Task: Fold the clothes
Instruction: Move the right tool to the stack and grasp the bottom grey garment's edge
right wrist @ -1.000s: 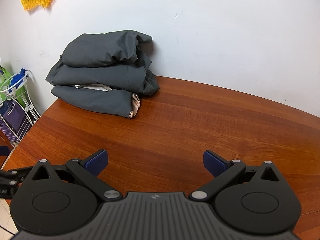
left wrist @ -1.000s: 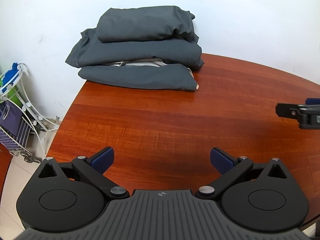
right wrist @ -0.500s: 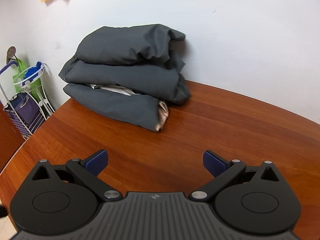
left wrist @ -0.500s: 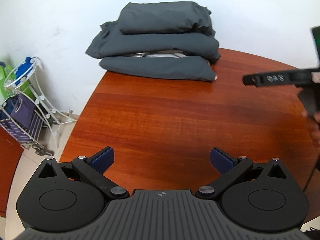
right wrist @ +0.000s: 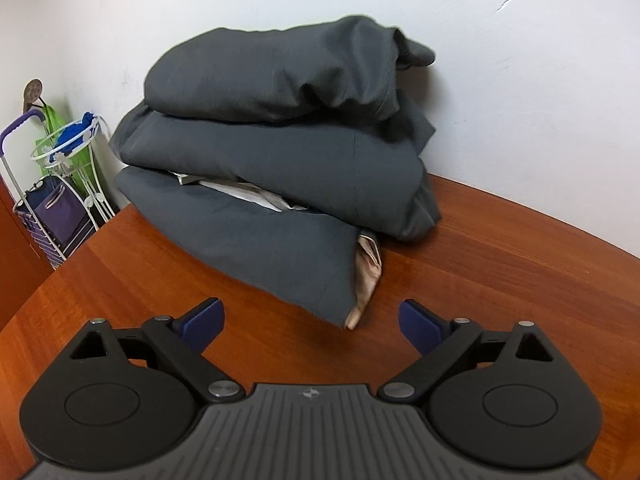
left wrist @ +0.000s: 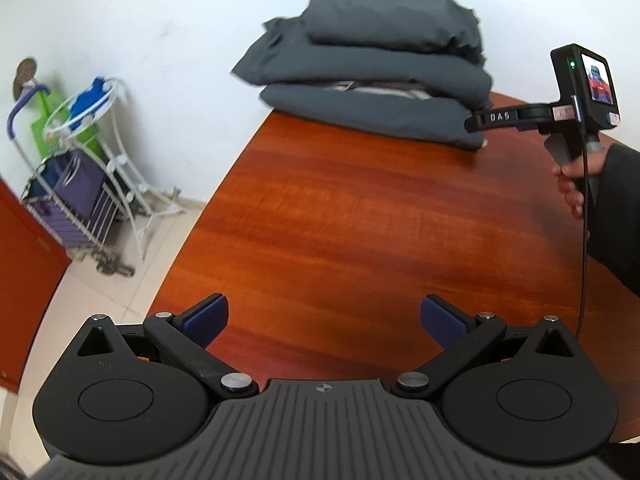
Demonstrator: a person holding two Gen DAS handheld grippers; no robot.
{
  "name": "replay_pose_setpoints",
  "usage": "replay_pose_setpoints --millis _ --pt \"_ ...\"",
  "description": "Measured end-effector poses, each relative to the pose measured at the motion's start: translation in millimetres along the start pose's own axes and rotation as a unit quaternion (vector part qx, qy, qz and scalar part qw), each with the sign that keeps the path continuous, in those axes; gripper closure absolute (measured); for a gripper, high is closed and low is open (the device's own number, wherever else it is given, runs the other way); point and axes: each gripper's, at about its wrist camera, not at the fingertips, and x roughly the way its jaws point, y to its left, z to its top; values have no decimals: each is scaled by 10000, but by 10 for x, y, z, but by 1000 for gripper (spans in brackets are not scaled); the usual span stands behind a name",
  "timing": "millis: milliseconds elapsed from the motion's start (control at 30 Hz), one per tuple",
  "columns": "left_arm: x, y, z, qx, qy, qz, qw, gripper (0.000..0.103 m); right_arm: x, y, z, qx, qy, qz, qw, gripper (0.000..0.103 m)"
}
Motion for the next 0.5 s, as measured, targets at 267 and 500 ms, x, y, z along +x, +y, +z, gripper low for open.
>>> replay_pose_setpoints --millis 267,500 --pt "41 172 -96 -272 190 250 9991 0 475 -36 85 -34 175 84 9998 22" --pt "79 222 -118 -377 287 332 9983 0 805 -40 125 -9 268 284 9992 40"
